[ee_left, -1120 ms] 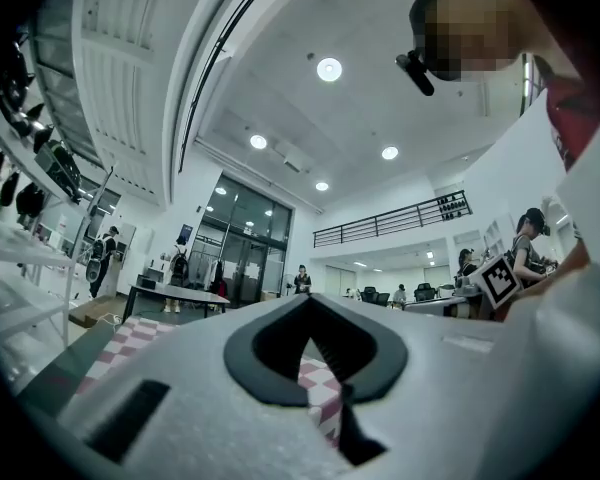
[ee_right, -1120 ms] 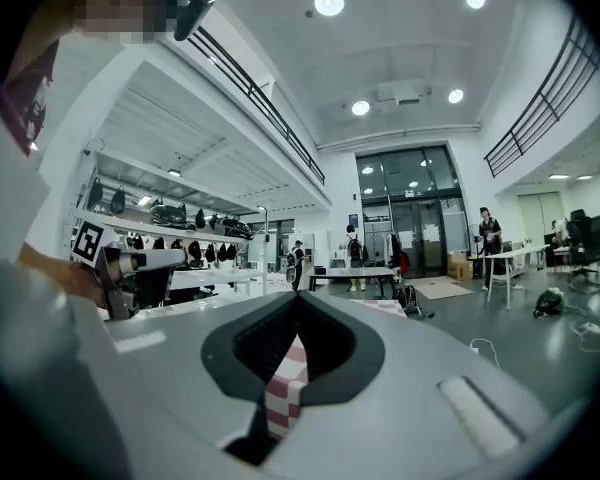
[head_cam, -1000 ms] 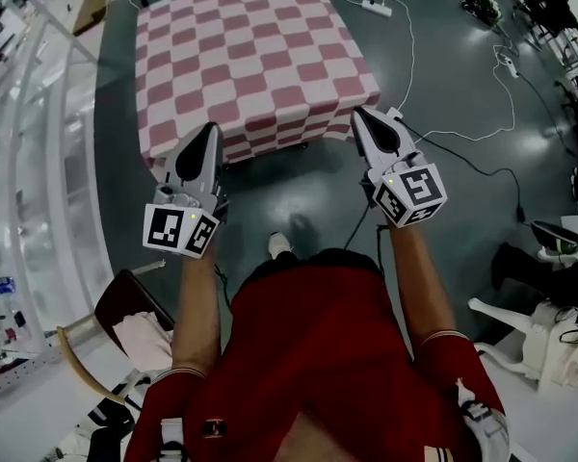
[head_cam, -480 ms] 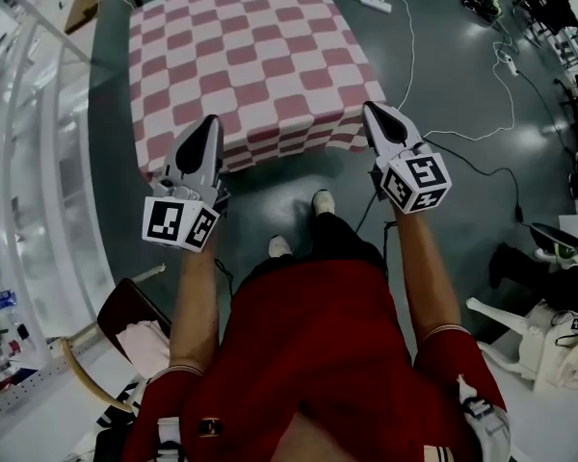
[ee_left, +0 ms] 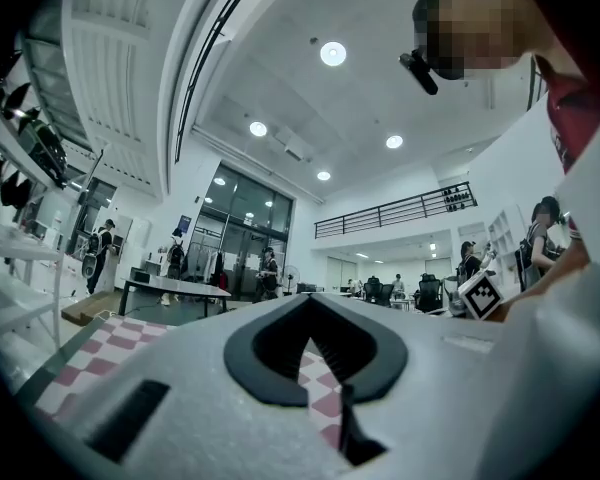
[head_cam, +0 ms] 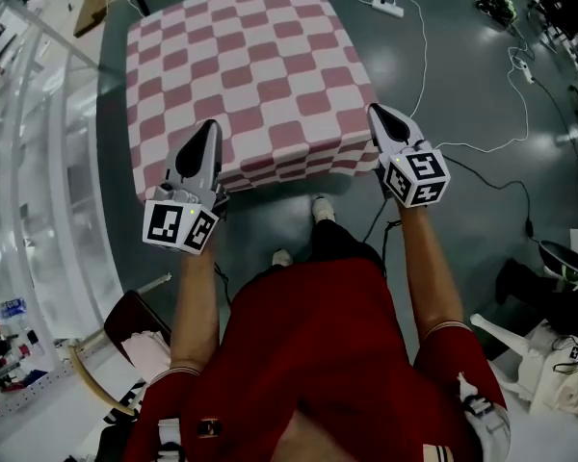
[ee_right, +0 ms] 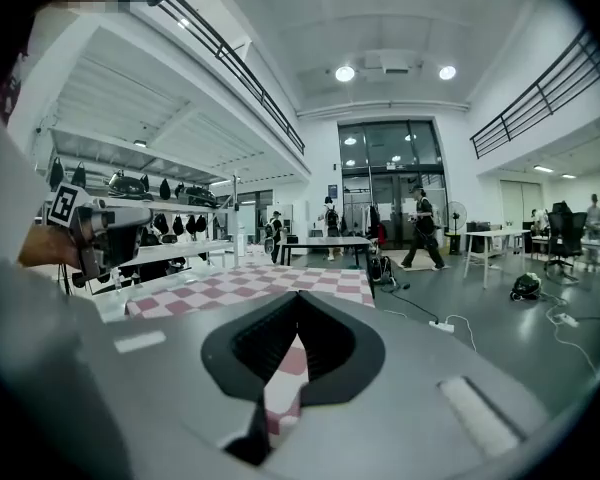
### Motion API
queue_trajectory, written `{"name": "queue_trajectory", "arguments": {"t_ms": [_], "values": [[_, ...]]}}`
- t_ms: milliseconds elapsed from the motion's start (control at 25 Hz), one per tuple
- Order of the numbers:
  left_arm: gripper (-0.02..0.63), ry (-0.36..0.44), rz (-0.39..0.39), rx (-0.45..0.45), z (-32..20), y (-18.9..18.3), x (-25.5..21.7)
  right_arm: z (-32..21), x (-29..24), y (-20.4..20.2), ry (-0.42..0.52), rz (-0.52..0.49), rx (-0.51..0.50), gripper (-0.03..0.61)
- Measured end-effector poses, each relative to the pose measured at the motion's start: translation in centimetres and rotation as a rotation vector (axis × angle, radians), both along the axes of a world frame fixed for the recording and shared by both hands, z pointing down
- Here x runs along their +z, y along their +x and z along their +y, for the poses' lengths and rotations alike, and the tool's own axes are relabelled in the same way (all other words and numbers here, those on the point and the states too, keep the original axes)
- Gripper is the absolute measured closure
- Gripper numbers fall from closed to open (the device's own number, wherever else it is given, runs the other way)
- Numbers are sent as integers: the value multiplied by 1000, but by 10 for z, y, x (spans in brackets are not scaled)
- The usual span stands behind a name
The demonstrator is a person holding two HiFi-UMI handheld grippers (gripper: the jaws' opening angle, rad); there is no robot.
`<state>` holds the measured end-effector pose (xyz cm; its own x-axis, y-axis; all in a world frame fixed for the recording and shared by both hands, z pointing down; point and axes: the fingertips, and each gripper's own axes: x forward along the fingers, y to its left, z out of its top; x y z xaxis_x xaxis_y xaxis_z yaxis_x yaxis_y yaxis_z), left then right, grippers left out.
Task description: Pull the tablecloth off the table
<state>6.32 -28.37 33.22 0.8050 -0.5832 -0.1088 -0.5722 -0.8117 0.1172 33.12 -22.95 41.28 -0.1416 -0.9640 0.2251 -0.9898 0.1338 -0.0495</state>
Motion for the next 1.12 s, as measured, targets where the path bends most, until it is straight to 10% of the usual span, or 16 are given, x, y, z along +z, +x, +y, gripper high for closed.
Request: {"name": "queue_trajectory", "arguments": {"t_ms": [1120], "values": [[609, -88, -160, -202, -92, 114, 53, -153, 162, 138, -342, -158, -197, 410]]}}
